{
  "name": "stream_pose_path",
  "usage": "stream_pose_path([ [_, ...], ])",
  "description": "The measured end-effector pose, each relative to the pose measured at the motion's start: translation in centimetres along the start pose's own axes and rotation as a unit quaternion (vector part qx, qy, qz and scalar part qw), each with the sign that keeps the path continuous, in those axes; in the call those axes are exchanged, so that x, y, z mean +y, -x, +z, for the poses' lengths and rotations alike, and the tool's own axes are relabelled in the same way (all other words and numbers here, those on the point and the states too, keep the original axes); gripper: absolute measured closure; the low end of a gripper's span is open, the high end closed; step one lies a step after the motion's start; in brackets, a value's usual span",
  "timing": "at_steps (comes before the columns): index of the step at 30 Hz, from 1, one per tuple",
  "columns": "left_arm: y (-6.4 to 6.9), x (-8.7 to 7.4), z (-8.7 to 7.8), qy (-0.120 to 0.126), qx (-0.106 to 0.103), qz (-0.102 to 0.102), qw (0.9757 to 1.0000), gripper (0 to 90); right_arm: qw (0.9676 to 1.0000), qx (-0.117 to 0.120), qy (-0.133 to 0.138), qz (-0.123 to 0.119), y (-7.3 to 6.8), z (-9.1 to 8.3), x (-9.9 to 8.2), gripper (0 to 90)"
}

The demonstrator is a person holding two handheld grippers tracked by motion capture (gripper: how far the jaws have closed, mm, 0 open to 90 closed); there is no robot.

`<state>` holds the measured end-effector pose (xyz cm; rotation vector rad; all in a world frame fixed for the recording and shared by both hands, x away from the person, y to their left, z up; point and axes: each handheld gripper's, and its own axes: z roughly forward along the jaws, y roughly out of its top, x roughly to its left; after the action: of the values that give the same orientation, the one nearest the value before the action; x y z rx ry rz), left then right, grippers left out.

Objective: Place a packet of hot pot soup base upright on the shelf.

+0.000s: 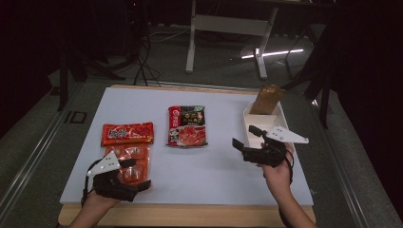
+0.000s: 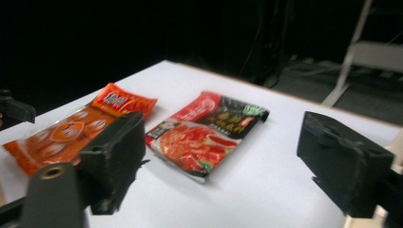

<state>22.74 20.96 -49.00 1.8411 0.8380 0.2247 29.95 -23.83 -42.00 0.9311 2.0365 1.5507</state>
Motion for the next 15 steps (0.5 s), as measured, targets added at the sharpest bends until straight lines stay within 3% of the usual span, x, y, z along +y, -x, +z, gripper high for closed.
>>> stream_pose_path([
  [3, -0.3, 0.5, 0.4, -0.004, 0.001, 0.003, 1.0, 1.9, 0.9997, -0.01, 0.01, -0.018, -0.8, -0.6, -0.5, 19.7],
  [7, -0.7, 1.3, 0.7, -0.006, 0.007, 0.01, 0.9999, 2.3, 0.9988, -0.015, 0.002, -0.046, -1.8, -1.3, -1.2, 19.8],
  [15, -1.6, 3.2, 1.5, -0.01, 0.009, 0.019, 0.9997, 3.1, 0.9972, -0.013, 0.027, -0.069, -3.0, -3.1, -1.7, 19.9],
])
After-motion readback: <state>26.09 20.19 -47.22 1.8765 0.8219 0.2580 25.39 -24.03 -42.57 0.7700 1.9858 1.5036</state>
